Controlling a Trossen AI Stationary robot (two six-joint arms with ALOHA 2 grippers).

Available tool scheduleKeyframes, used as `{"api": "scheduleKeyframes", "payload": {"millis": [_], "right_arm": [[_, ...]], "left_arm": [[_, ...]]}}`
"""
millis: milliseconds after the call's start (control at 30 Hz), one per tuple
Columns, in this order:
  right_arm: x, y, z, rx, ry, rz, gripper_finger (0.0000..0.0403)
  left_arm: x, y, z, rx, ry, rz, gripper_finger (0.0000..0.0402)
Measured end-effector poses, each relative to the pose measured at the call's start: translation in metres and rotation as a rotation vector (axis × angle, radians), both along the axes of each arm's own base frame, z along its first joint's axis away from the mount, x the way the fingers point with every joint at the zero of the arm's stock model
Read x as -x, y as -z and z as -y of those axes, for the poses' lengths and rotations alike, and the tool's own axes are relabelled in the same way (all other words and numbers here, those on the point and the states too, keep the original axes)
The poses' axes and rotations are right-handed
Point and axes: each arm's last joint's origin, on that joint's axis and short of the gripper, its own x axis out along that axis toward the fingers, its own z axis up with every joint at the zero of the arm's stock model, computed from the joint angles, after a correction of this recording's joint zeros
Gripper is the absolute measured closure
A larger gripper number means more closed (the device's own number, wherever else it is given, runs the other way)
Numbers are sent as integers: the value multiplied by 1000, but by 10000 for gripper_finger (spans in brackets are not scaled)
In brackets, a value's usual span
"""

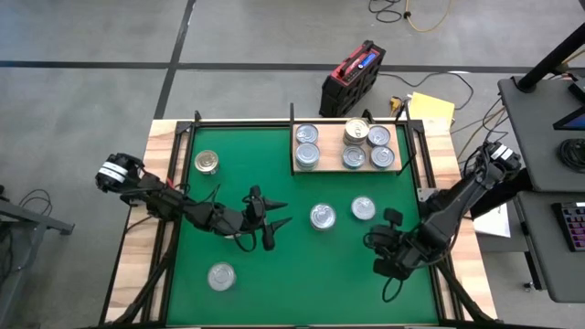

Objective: Stack canned seafood by type on shelf
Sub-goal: Stack the blue tuna can on top of the blue tuna can on the shelf

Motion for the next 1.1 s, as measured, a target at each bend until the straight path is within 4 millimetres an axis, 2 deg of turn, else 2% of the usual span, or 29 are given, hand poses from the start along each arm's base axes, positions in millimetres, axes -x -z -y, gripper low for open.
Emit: {"api": "scheduleKeyframes", "payload": {"millis": [200,433,600,800,967,1100], "right_arm": [[2,0,4,105,34,46,388],[2,3,9,250,39,125,391],[4,10,16,330,17,122,391],[8,15,26,356,-43,133,391],[12,16,33,343,-85,241,391],[16,19,41,281,-55,324,391]], "left_arm": [[0,-1,2,52,71,9,206],[0,-2,5,80,158,1,206],[-1,-4,3,104,205,4,206],[-17,-18,-3,97,183,-89,206],[-32,-29,-9,67,143,-239,206],[-42,-33,-11,66,129,-251,206]]}}
